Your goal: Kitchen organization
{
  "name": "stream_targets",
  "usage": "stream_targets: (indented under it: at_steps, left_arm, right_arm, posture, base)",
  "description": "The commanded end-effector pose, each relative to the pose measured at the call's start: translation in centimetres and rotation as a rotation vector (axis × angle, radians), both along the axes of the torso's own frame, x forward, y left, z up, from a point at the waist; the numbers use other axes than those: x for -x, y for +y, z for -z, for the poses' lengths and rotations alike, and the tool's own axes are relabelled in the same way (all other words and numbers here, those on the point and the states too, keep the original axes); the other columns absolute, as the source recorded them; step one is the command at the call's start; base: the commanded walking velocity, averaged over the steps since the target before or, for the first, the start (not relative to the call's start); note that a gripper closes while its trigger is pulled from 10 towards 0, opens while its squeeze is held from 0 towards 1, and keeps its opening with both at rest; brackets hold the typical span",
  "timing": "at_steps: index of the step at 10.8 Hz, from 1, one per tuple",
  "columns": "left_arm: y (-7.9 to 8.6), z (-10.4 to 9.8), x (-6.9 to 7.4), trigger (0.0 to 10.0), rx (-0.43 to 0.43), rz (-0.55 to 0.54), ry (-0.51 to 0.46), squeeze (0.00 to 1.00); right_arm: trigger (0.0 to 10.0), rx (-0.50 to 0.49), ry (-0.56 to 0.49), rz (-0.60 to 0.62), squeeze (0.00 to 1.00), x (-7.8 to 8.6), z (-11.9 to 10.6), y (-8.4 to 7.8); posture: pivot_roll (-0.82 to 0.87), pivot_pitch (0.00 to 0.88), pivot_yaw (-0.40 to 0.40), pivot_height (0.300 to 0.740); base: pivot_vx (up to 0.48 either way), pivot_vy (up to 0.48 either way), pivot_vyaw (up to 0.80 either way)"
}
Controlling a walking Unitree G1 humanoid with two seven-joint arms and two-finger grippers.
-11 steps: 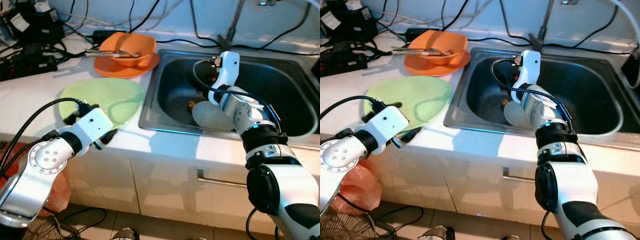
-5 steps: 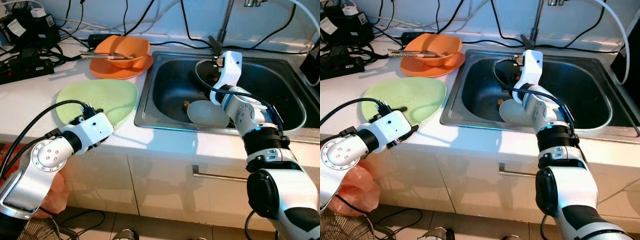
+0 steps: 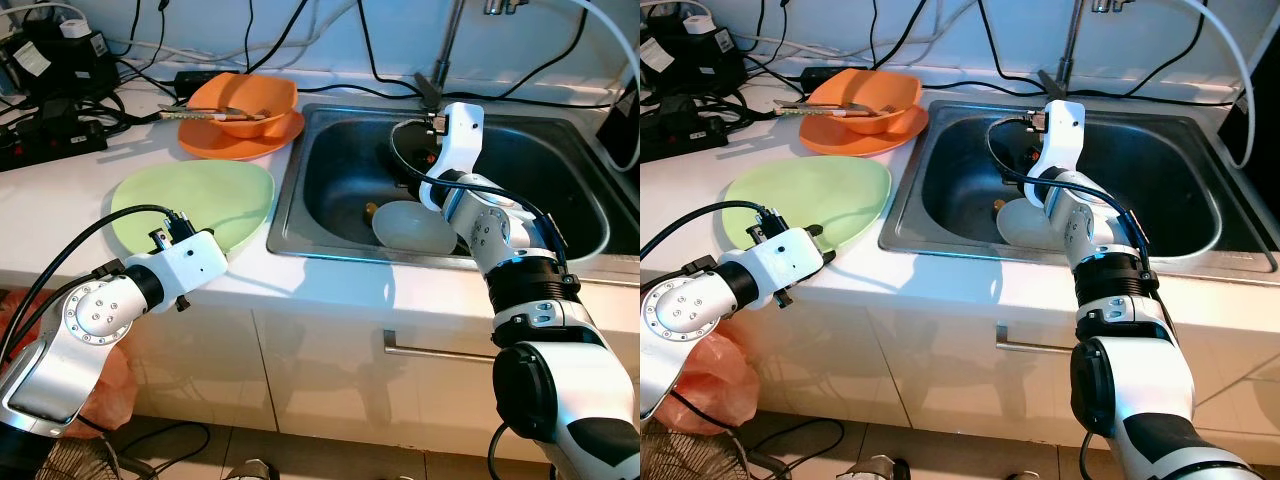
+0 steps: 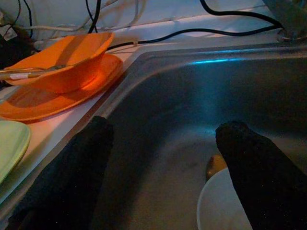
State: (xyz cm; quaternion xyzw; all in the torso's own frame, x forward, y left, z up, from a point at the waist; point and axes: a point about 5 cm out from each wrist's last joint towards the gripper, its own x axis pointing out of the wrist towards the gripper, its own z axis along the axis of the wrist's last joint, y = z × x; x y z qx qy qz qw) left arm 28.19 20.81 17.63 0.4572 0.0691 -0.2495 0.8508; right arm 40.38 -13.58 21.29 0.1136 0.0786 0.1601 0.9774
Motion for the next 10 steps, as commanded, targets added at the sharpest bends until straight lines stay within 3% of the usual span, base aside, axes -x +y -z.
stream_targets:
  at_steps: [1,10]
  left_arm:
    - [0.59,1.70,0.18,0.0,-0.029,-0.028,0.082,0.00]
    - [0.06,1.83,0.23,0.0,-0.016,-0.017,0.069,0.00]
  right_arm:
    - [10.0,-0.005,0.007,-0.003,0.00,0.16,0.09,0.08]
    - [10.0,-0.014,0.036,-0.003,0.00,0.20,0.56,-0.18]
  posture:
    - [0.17,0.076,0.029,0.740]
    - [0.17,0.079,0.031,0.740]
  base:
    - [0.000,0.000,0.00]
    - [0.000,0.000,0.00]
